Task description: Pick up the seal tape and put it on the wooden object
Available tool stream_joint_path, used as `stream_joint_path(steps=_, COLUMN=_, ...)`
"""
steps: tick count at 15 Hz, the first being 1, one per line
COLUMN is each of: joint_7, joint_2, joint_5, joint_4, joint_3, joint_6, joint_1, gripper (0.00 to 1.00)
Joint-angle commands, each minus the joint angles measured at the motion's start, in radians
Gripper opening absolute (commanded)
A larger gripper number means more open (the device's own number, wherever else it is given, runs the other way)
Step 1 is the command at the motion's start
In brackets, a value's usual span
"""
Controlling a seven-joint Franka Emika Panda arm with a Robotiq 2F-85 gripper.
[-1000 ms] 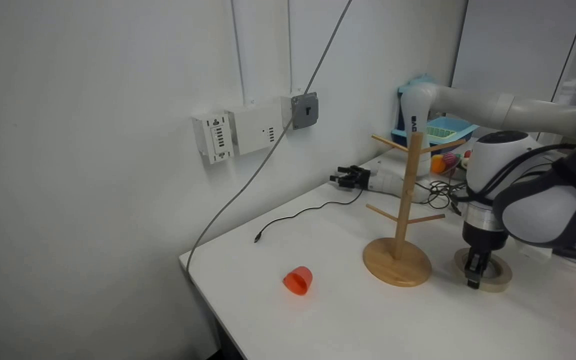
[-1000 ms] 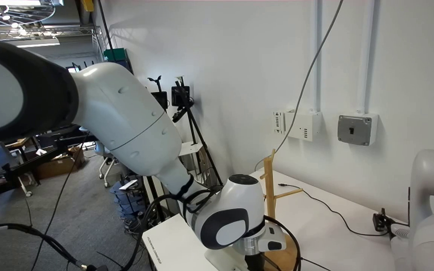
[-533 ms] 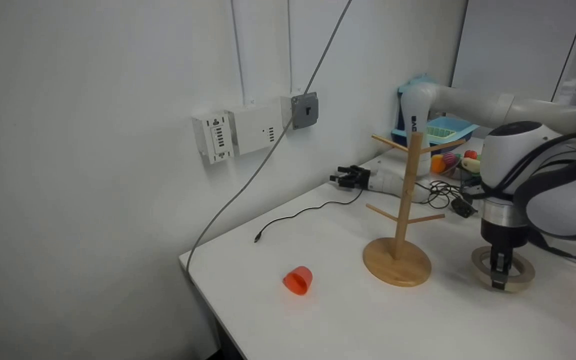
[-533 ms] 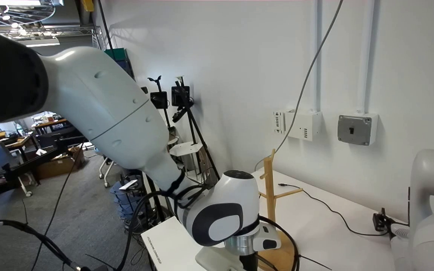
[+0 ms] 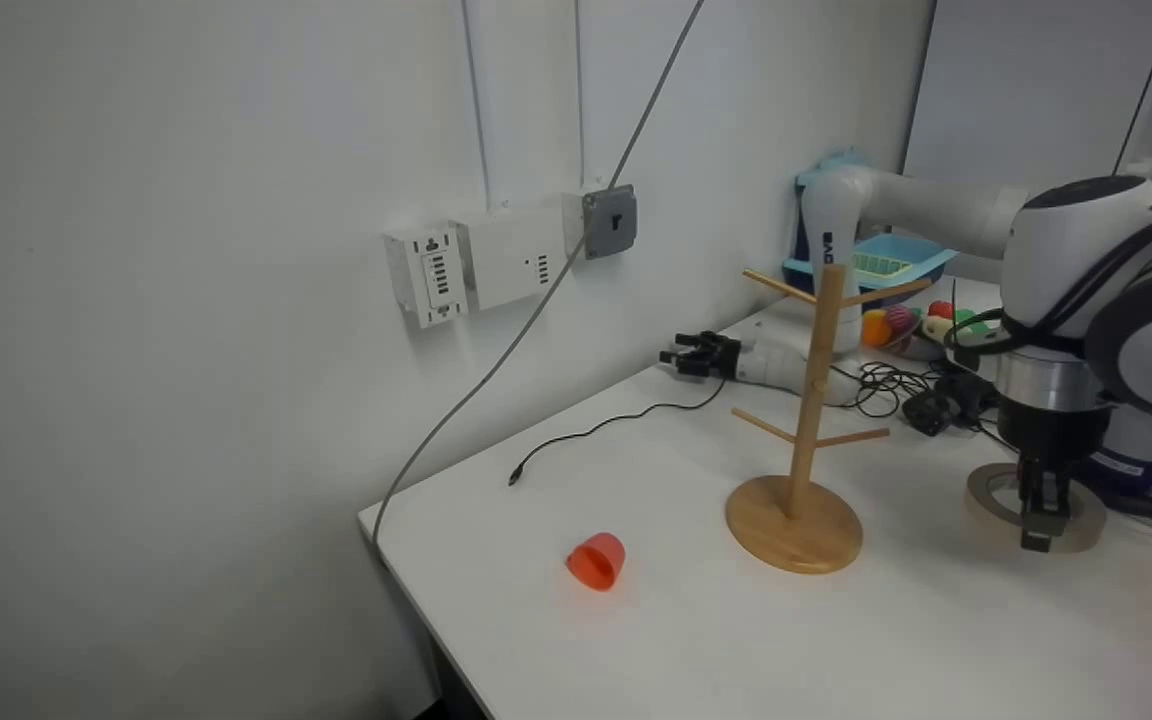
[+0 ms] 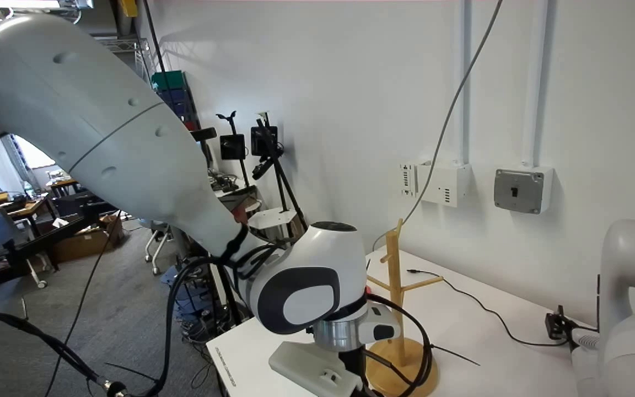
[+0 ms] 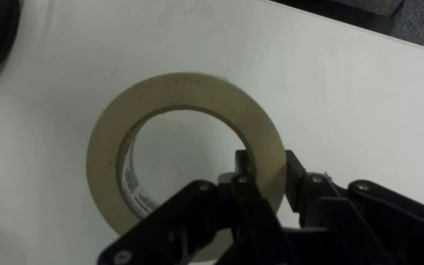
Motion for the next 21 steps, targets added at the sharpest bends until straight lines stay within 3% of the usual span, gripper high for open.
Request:
stream_joint_path(steps=1, joint_7=-0.066, joint_2=-0.121, joint_5=-0.019, joint_4=-0.064, joint_3=0.001, joint_6=-0.042, joint_1=-0.015, gripper=0.06)
stream_joint_path(steps=15, joint_7=-0.273, joint_2=-0.392, joint_5=0.067, joint_4=-0.151, joint_3=-0.016, joint_6=-0.106, joint_1=0.003, gripper=0.06)
stream_joint_path(steps=16, joint_7=-0.211, joint_2=-0.328, joint_5=0.028, joint_4=-0.119, joint_3=-0.013, joint_6=-0.083, joint_1=0.011, gripper=0.25)
stream_joint_path(steps=20, joint_7=-0.232, joint_2=-0.359, joint_5=0.045, joint_4=-0.135, joint_3=-0.016, joint_6=-0.085, joint_1=0.013, gripper=0.25)
stream_joint_path(steps=21, joint_7=-0.232, joint_2=-0.359, joint_5=0.045, joint_4=-0.137, joint_3=-0.016, joint_6=-0.085, joint_1=0.013, gripper=0.06)
